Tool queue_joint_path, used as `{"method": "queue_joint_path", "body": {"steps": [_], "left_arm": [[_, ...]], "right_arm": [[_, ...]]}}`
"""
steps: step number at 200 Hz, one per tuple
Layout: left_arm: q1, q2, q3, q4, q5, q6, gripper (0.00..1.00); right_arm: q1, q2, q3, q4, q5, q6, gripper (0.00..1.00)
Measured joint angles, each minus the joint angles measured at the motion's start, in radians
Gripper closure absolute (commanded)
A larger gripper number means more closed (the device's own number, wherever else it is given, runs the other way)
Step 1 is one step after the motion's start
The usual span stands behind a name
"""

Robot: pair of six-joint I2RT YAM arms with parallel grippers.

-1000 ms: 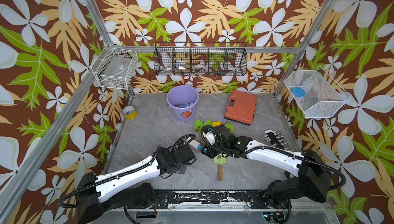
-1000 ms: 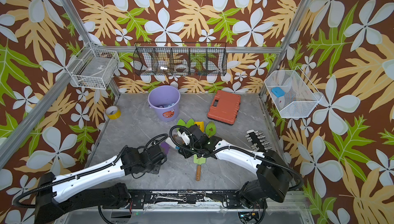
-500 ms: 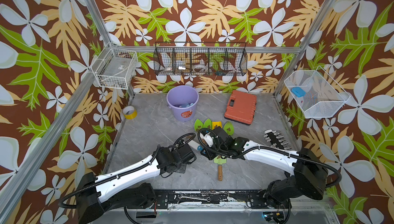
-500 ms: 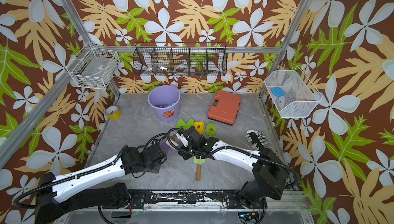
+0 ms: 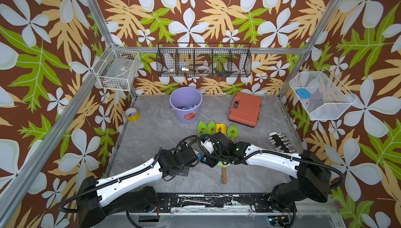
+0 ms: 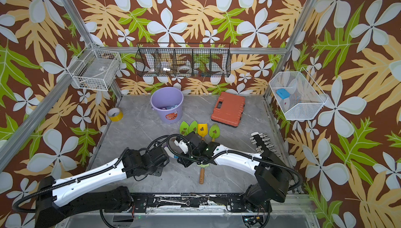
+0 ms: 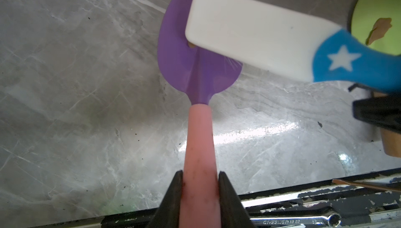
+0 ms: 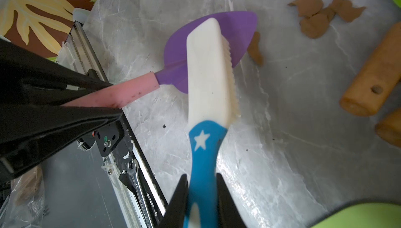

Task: Brush the soil off the hand trowel and place it into the bucket
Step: Brush off the soil from the hand trowel.

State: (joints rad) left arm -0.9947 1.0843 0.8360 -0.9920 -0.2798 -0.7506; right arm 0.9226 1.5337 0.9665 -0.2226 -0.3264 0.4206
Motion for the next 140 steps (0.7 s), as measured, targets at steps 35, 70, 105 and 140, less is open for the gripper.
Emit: {"method": "queue_joint_path", "body": {"steps": [35, 70, 105, 140], "left_arm": [[0.0, -0.007, -0.011, 0.008, -0.003, 0.0, 1.0], [0.0, -0.006, -0.01, 0.009, -0.004, -0.002, 1.0], [0.0, -0.004, -0.004, 0.013, -0.004, -0.003, 1.0], [0.0, -0.008, -0.01, 0.022, -0.002, 0.001, 1.0]], "right_arm": [[-0.021, -0.066, 0.02, -0.04, 0.117, 0.013, 1.0], [0.061, -0.068, 0.055, -0.034, 0.069, 0.004, 1.0], [0.066, 0.001, 0.038, -0.039, 0.021, -0.003, 1.0], [-0.084, -0.004, -0.031, 0.035, 0.021, 0.027, 1.0]]}}
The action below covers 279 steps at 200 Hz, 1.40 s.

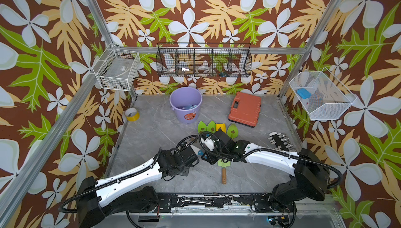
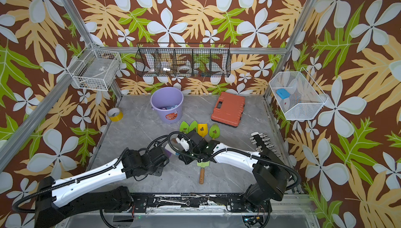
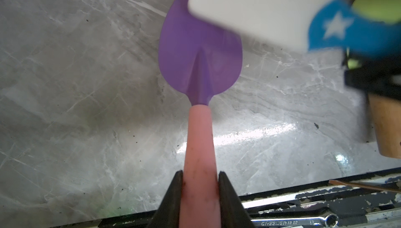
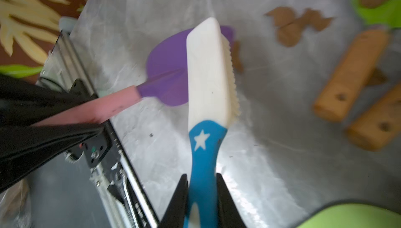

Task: Brush the soil off the hand trowel and place it into the bucket
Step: Brush off the soil from the hand trowel.

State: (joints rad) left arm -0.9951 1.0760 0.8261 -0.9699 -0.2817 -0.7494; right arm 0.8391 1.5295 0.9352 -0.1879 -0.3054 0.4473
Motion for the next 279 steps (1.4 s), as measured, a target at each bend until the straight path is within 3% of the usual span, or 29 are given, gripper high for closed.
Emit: {"method": "queue_joint_path", "body": {"steps": [35, 61, 84, 113, 128, 141, 197, 279], "left_arm": [[0.002, -0.065, -0.018, 0.077, -0.024, -0.004, 1.0], [0.066, -0.241, -0.104, 0.307, 0.031, -0.032, 1.0], [0.283, -0.43, -0.349, 0.684, 0.273, -0.143, 1.0], [0.599, -0.539, -0.769, 1.312, 0.597, -0.558, 1.0], [0.661, -0.541, -0.819, 1.484, 0.712, -0.706, 1.0], [0.673, -0.565, -0.82, 1.616, 0.788, -0.751, 1.0], [0.68, -0.584, -0.82, 1.741, 0.916, -0.843, 1.0], [0.68, -0.59, -0.817, 1.732, 0.94, -0.839, 1.0]], "right_arm": [[-0.053, -0.132, -0.031, 0.06, 0.016, 0.023, 1.0], [-0.07, -0.209, -0.062, 0.103, 0.065, 0.05, 1.0], [-0.147, -0.267, -0.143, 0.169, 0.035, 0.121, 1.0], [-0.277, -0.343, -0.369, 0.426, -0.109, 0.352, 1.0], [-0.288, -0.375, -0.42, 0.53, -0.183, 0.439, 1.0], [-0.29, -0.393, -0.436, 0.64, -0.233, 0.492, 1.0], [-0.264, -0.357, -0.51, 0.994, -0.323, 0.727, 1.0], [-0.142, -0.27, -0.438, 1.157, -0.33, 0.778, 1.0]]}}
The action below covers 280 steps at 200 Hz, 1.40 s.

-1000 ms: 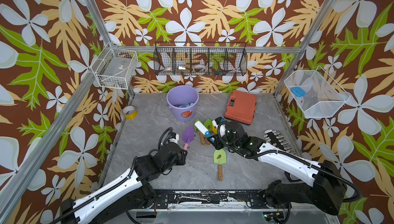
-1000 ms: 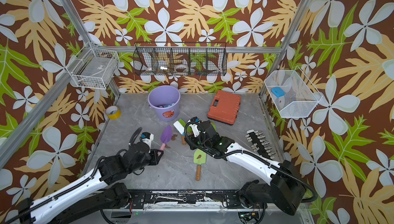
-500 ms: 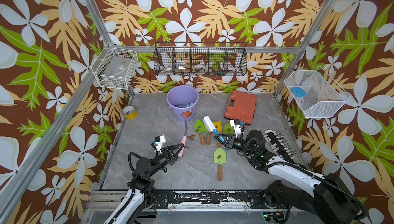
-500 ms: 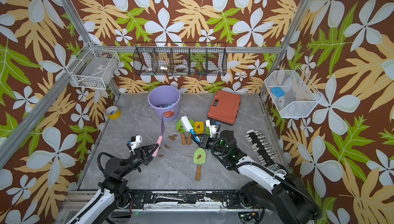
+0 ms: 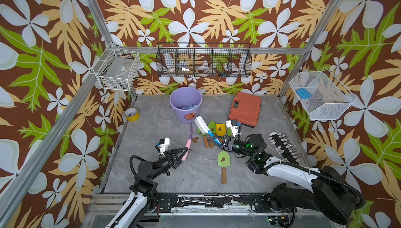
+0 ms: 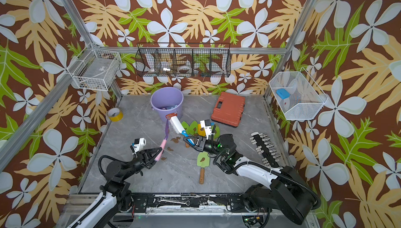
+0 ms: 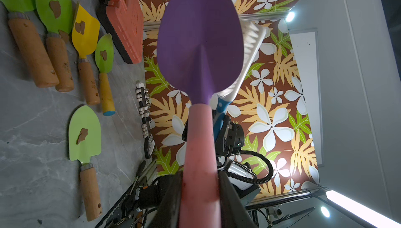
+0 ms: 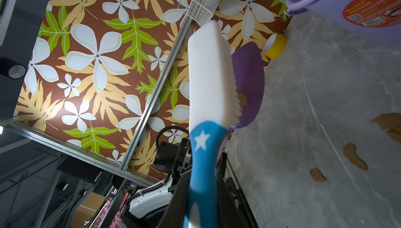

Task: Brush the soil off the hand trowel and place it into the bucket
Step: Brush off the soil from the hand trowel.

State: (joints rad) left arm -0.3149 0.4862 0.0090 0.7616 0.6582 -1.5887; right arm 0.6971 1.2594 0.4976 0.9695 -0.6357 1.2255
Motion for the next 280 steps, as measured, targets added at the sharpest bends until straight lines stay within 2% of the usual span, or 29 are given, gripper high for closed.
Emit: {"method": "queue_joint_path", "body": {"steps": [75, 141, 189, 216, 258, 280], "left_arm": [[0.0, 0.015, 0.009, -0.025, -0.003, 0.013, 1.0], [0.001, 0.034, 0.023, -0.04, -0.015, 0.008, 1.0], [0.002, 0.026, 0.027, -0.042, -0.006, 0.021, 1.0], [0.002, 0.024, 0.029, -0.043, -0.006, 0.024, 1.0], [0.003, 0.027, 0.03, -0.043, -0.006, 0.024, 1.0], [0.003, 0.033, 0.031, -0.039, -0.006, 0.024, 1.0]], "right_arm": [[0.036, 0.021, -0.029, 0.002, 0.031, -0.004, 1.0], [0.077, 0.099, -0.047, 0.022, 0.044, -0.027, 1.0], [0.062, 0.023, -0.066, -0.156, 0.113, -0.103, 1.0], [0.06, -0.023, -0.059, -0.193, 0.172, -0.117, 1.0], [0.067, -0.023, -0.049, -0.156, 0.176, -0.125, 1.0], [0.104, 0.012, -0.027, -0.117, 0.18, -0.126, 1.0]]}}
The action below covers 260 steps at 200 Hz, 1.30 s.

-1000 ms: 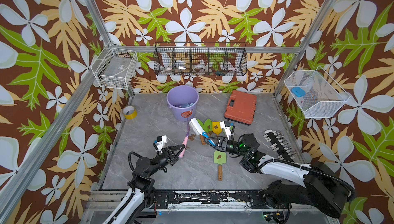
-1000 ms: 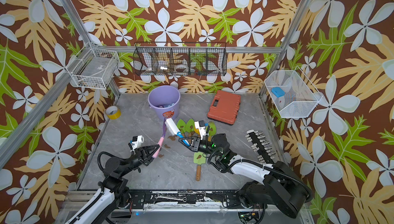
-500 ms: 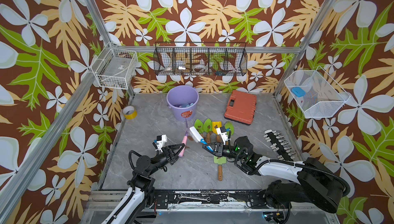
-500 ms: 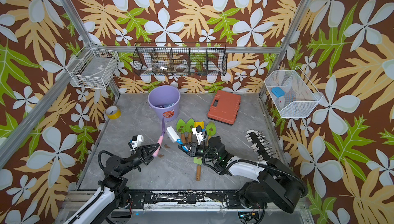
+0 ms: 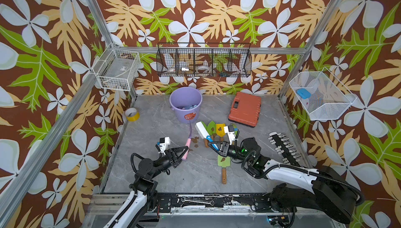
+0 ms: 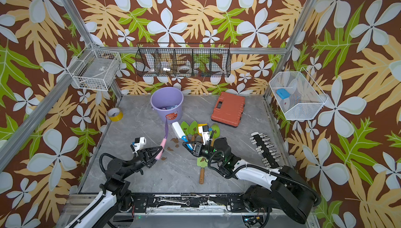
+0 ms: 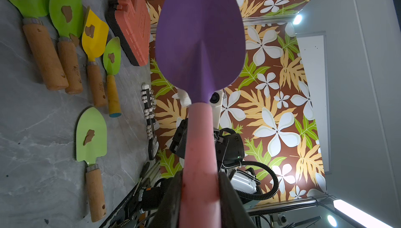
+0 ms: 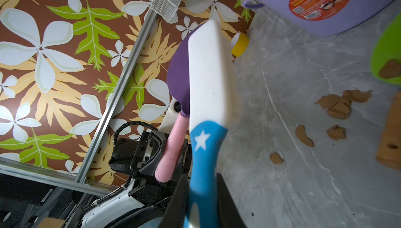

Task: Brush the soil off the hand trowel and place it into the bucket
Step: Brush off the soil from the hand trowel.

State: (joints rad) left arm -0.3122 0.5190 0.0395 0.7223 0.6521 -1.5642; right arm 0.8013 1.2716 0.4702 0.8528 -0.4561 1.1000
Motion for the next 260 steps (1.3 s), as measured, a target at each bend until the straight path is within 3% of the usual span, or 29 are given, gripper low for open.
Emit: {"method": "queue_joint_path", "body": {"steps": [45, 125, 203, 260], "left_arm": [[0.002, 0.01, 0.0, 0.008, 0.004, 0.0, 1.0], [0.001, -0.015, -0.022, 0.015, -0.001, -0.005, 1.0], [0.001, 0.007, -0.033, 0.047, -0.025, -0.008, 1.0], [0.001, 0.013, -0.033, 0.066, -0.026, -0.012, 1.0]], "right_arm": [[0.03, 0.155, -0.047, 0.114, -0.011, 0.044, 1.0], [0.02, 0.026, -0.035, 0.12, 0.076, 0.025, 1.0], [0.083, 0.274, 0.008, 0.333, 0.089, 0.102, 1.0], [0.089, 0.269, 0.037, 0.412, 0.092, 0.122, 1.0]]}}
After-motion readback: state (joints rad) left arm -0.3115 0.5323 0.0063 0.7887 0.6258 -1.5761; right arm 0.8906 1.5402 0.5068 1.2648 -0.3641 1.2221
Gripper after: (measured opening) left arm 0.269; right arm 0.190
